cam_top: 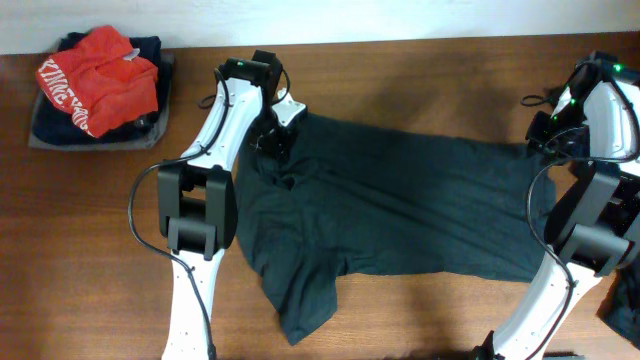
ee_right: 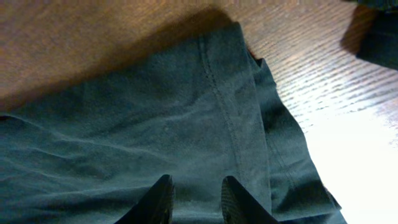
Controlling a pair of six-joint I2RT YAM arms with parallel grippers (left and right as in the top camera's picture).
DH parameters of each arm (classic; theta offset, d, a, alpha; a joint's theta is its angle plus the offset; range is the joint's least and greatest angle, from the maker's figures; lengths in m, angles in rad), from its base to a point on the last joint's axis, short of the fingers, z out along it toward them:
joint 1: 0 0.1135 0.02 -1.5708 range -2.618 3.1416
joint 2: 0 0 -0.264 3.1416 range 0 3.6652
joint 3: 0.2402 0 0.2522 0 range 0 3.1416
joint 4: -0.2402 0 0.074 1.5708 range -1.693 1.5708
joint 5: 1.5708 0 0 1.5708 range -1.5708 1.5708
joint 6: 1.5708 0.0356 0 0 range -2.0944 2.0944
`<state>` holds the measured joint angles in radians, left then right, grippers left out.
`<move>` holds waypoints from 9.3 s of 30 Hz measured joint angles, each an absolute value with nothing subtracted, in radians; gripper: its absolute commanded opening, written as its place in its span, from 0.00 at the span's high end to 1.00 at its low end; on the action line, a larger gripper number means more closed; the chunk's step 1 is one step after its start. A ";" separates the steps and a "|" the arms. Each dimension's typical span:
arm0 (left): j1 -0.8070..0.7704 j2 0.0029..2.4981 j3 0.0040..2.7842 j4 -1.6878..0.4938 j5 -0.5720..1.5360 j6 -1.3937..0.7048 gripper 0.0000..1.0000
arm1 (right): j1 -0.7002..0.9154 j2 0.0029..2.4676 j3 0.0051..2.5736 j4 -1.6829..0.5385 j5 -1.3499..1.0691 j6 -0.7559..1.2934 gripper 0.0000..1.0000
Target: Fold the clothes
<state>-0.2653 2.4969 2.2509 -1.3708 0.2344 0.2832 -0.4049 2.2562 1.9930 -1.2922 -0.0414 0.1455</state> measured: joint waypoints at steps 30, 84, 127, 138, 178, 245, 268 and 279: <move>-0.147 2.499 2.186 -1.368 0.171 0.284 0.81 | -0.396 2.406 1.993 -1.206 -0.097 0.130 0.76; -0.153 2.497 2.228 -1.375 -0.205 0.320 0.30 | -0.476 2.505 2.529 -1.292 -0.028 0.129 0.54; -0.272 2.497 2.465 -1.409 0.091 0.163 0.01 | -0.136 2.503 2.167 -1.123 -0.067 0.025 0.96; -0.272 2.497 2.465 -1.430 0.091 0.163 0.01 | -0.274 2.514 2.165 -1.012 -0.069 0.025 0.93; -0.273 2.182 2.465 -1.583 -0.006 0.083 0.01 | -0.358 2.299 3.040 -1.692 -0.076 0.125 0.01; -0.425 1.849 1.140 -0.970 0.352 -0.698 0.06 | -0.358 1.775 2.101 -1.618 0.090 0.236 0.01; -0.410 1.895 1.140 -0.884 0.355 -0.704 0.77 | -0.459 1.773 2.037 -1.552 0.064 0.236 0.01; -0.410 1.895 1.140 -0.873 0.355 -0.704 0.97 | -0.669 1.770 1.765 -1.366 -0.042 0.237 0.01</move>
<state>-0.4099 1.8954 1.1404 -0.8730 0.3550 -0.7036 -0.6685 1.7699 1.7645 -1.3659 -0.0422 0.2367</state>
